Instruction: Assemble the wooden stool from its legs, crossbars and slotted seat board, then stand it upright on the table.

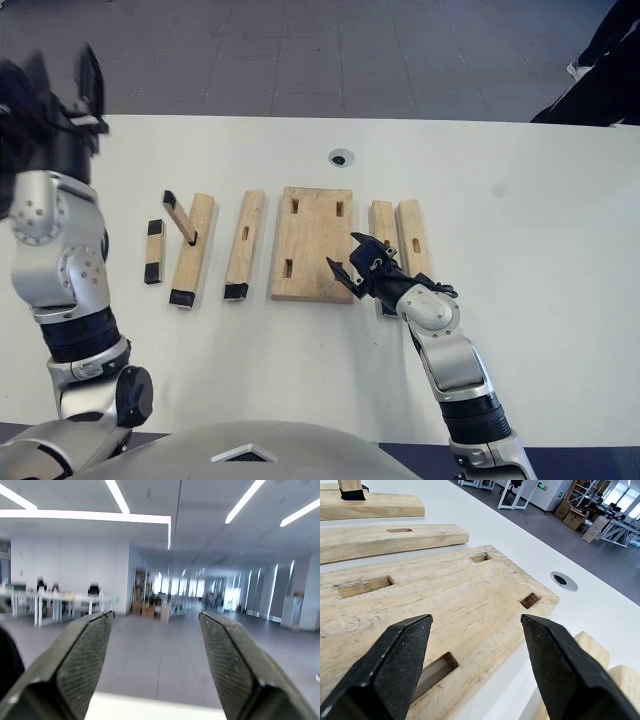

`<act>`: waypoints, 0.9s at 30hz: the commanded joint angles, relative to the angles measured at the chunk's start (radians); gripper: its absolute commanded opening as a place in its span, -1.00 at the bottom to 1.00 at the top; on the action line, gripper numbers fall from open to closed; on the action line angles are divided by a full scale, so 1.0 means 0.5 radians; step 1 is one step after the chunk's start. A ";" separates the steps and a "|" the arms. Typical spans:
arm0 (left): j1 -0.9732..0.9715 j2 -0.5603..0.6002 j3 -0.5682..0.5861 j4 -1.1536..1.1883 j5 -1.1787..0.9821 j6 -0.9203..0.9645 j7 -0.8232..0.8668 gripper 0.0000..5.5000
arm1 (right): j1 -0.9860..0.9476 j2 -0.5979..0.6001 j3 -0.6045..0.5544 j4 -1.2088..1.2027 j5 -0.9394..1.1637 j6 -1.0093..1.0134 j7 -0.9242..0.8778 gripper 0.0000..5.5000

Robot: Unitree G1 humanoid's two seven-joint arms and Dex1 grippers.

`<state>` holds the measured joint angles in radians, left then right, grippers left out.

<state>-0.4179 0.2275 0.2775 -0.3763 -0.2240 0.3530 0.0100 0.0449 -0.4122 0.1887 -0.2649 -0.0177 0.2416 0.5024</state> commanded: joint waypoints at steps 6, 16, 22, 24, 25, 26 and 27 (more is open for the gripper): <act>0.494 0.239 0.220 -0.372 -0.114 0.273 -0.205 0.15 | -0.024 -0.011 -0.001 0.006 -0.016 0.000 0.001 0.19; 1.702 0.087 0.030 -0.292 -0.186 0.226 -0.576 0.15 | -0.026 -0.036 -0.021 0.017 -0.010 0.005 0.015 0.19; 1.666 0.101 -0.203 -0.302 -0.143 0.400 -0.528 0.15 | -0.054 -0.043 -0.018 0.041 -0.014 0.003 0.030 0.19; 1.633 0.094 -0.272 -0.343 -0.129 0.481 -0.494 0.15 | -0.057 -0.045 -0.017 0.048 -0.016 0.000 0.032 0.19; 1.619 0.094 -0.320 -0.358 -0.108 0.524 -0.475 0.15 | -0.059 -0.046 -0.019 0.054 -0.016 0.000 0.031 0.19; 1.610 0.096 -0.357 -0.362 -0.088 0.557 -0.459 0.15 | -0.061 -0.046 -0.021 0.058 -0.016 0.000 0.030 0.19; 1.599 0.103 -0.388 -0.355 -0.063 0.583 -0.443 0.15 | -0.062 -0.046 -0.022 0.060 -0.016 0.000 0.029 0.19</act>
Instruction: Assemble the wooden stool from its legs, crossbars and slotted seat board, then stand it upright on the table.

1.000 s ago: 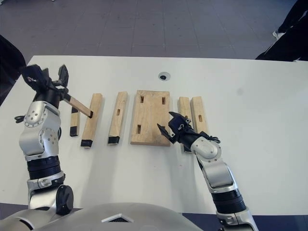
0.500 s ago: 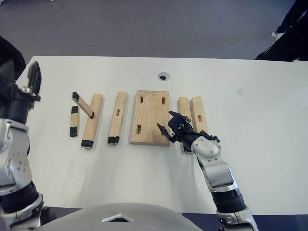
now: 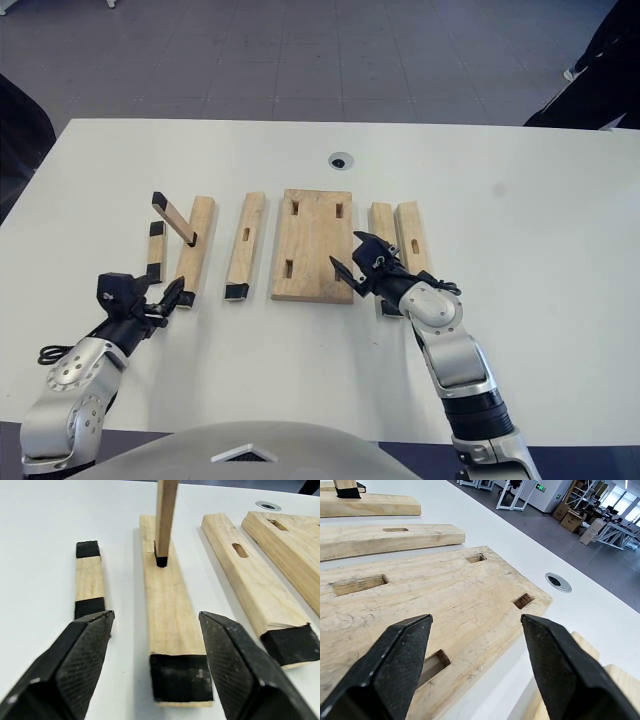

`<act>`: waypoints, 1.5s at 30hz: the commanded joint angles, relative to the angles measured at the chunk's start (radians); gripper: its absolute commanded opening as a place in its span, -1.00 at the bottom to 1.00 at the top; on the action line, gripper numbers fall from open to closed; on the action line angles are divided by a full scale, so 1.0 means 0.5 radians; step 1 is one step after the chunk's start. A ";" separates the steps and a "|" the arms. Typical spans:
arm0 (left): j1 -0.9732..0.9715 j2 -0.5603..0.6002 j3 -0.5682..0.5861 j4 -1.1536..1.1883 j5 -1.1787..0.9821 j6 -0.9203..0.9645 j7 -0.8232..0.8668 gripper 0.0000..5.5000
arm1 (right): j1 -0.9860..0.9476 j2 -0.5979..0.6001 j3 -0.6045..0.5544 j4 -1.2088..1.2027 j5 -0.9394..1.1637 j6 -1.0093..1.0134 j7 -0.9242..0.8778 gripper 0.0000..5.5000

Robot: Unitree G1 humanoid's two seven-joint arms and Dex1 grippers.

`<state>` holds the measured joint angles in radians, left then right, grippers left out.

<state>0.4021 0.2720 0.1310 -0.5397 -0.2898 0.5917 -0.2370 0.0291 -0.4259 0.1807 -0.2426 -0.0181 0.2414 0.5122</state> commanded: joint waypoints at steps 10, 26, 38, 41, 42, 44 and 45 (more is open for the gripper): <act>-0.141 0.014 -0.156 0.116 0.243 0.173 0.152 0.15 | -0.038 -0.021 -0.002 0.017 -0.012 0.001 0.011 0.19; -0.685 -0.033 0.175 0.237 -0.046 0.098 0.063 -0.24 | -0.274 0.158 -0.330 0.027 0.461 0.489 -0.021 0.19; -1.274 -0.046 0.526 0.588 -2.072 1.104 -0.239 -0.24 | -0.935 0.446 -0.986 0.338 2.060 1.900 0.020 0.58; -1.275 -0.074 0.481 0.658 -2.416 1.160 -0.066 -0.24 | -1.024 0.512 -1.062 0.454 2.289 2.020 -0.037 0.79; -1.276 -0.076 0.457 0.673 -2.514 1.157 -0.007 -0.24 | -1.049 0.522 -1.080 0.498 2.348 2.045 -0.046 0.81; -1.275 -0.058 0.400 0.669 -2.640 1.146 0.070 -0.24 | -1.088 0.539 -1.117 0.580 2.436 2.069 -0.079 0.81; -1.275 -0.046 0.369 0.663 -2.680 1.137 0.101 -0.24 | -1.096 0.536 -1.124 0.601 2.465 2.073 -0.088 0.81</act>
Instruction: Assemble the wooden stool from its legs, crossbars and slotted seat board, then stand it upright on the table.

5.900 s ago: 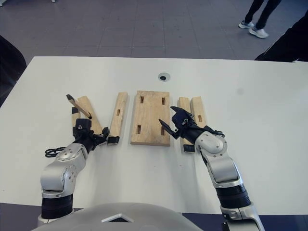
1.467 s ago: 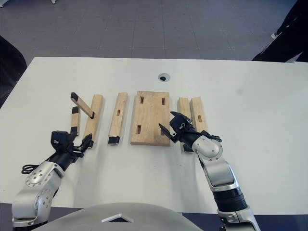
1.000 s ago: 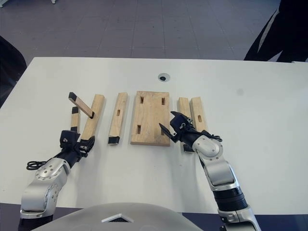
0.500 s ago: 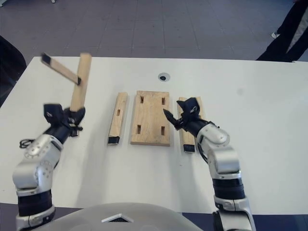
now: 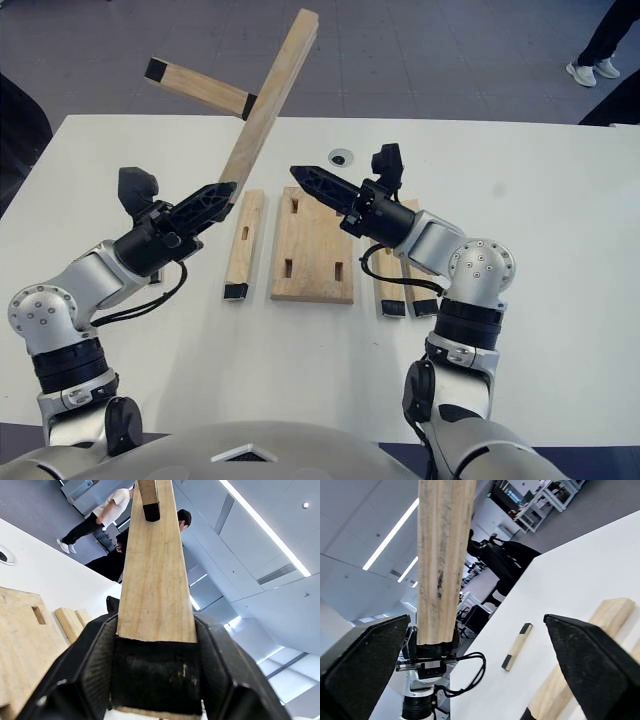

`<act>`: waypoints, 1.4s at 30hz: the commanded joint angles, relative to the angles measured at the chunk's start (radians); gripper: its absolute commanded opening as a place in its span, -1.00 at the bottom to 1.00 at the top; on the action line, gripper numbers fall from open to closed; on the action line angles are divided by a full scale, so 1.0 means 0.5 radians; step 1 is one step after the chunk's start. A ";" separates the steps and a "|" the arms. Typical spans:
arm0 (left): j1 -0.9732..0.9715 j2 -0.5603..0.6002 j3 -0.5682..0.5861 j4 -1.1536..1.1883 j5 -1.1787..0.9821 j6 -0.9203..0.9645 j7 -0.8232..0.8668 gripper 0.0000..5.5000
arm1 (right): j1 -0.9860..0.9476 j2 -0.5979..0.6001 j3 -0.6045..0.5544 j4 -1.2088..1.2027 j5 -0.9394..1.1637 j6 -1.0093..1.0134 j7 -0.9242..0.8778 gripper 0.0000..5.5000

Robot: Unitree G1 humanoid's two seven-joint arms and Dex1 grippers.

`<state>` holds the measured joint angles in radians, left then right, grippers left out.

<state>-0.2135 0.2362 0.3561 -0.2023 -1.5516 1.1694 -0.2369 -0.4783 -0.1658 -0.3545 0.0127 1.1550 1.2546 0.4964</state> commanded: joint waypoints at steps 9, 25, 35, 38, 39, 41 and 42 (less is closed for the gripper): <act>0.012 0.136 -0.285 -0.050 -0.303 -0.089 0.177 -0.24 | -0.146 0.050 0.028 0.108 0.238 0.024 -0.101 0.81; 0.000 0.334 -0.374 -0.031 -0.297 -0.131 0.011 -0.24 | -0.143 -0.030 0.088 0.154 0.298 0.068 -0.098 -0.08; 0.022 0.457 -0.459 -0.093 -0.193 -0.089 -0.219 -0.24 | -0.120 0.027 0.073 0.135 0.490 0.078 -0.252 -0.25; 0.026 0.501 -0.456 -0.075 -0.138 -0.087 -0.321 -0.24 | -0.093 0.023 0.079 0.126 0.547 0.072 -0.303 -0.26; 0.029 0.522 -0.449 -0.061 -0.124 -0.082 -0.366 -0.24 | -0.085 0.018 0.083 0.121 0.561 0.075 -0.310 -0.26; 0.019 0.566 -0.432 -0.010 -0.093 -0.070 -0.448 -0.24 | -0.064 0.003 0.097 0.098 0.597 0.086 -0.322 -0.26; 0.009 0.575 -0.429 0.007 -0.077 -0.071 -0.465 -0.24 | -0.057 -0.003 0.105 0.086 0.611 0.088 -0.325 -0.26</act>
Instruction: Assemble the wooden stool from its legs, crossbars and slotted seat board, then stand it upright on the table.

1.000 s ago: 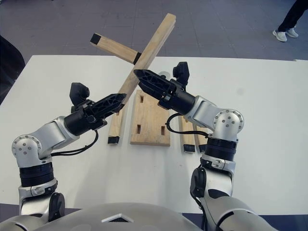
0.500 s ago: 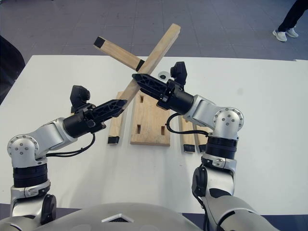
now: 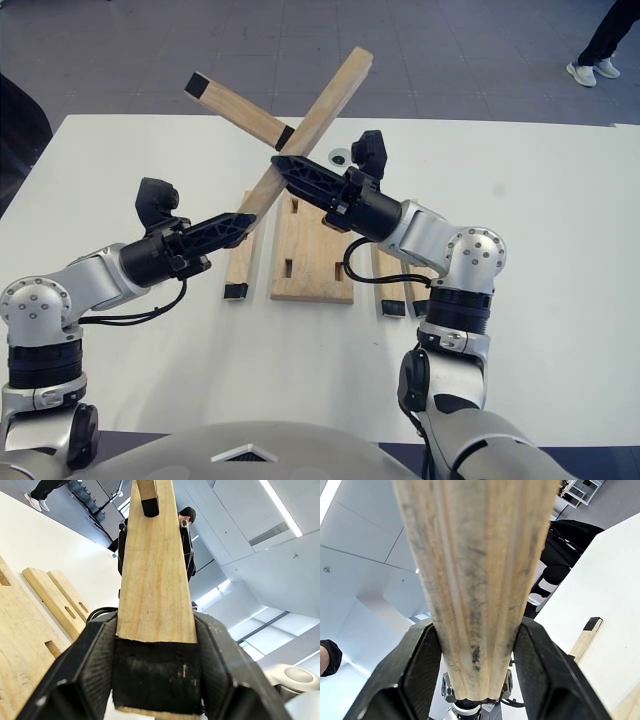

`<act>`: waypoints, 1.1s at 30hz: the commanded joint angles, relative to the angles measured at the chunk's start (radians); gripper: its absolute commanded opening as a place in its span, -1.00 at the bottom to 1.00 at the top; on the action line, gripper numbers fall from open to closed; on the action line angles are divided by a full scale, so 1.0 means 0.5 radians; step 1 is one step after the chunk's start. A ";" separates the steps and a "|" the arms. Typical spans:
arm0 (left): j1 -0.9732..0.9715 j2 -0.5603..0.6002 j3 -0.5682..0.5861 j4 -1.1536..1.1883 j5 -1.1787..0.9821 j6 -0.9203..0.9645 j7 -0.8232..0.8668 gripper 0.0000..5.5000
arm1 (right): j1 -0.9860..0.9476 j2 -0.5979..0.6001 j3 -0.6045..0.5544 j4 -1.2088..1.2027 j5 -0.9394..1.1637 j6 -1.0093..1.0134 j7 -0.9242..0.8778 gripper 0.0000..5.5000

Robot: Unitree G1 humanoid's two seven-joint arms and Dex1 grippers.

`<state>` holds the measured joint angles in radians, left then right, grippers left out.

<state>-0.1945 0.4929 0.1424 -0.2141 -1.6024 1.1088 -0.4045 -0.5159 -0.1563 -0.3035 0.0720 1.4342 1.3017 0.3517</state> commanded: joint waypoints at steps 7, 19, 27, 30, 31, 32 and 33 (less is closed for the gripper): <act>-0.038 0.038 -0.015 0.027 -0.006 0.062 -0.124 -0.24 | 0.061 -0.027 0.047 -0.127 0.099 -0.030 -0.056 -0.26; -0.046 0.040 0.058 0.041 -0.011 0.009 -0.108 0.30 | 0.078 -0.075 0.075 -0.131 0.139 -0.073 -0.054 -0.26; 0.079 0.235 0.352 0.200 0.206 -0.104 -0.179 0.43 | 0.110 -0.214 0.028 -0.118 0.077 -0.123 0.014 -0.26; 0.111 0.303 0.000 -0.032 0.972 -0.461 -0.216 0.43 | 0.161 -0.378 0.033 -0.173 -0.065 -0.166 0.135 -0.26; 0.116 0.323 -0.140 -0.099 1.208 -0.580 -0.251 0.36 | 0.173 -0.426 0.040 -0.190 -0.124 -0.195 0.181 -0.26; 0.113 0.366 -0.312 -0.156 1.465 -0.713 -0.289 0.33 | 0.182 -0.471 0.053 -0.207 -0.193 -0.234 0.241 -0.26; 0.080 0.384 -0.508 -0.194 1.745 -0.879 -0.316 0.30 | 0.183 -0.528 0.067 -0.210 -0.278 -0.285 0.302 -0.26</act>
<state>-0.1481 0.6313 0.0928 -0.2389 -1.0266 0.8301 -0.5206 -0.4295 -0.3499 -0.2830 0.0032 1.3813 1.2167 0.4316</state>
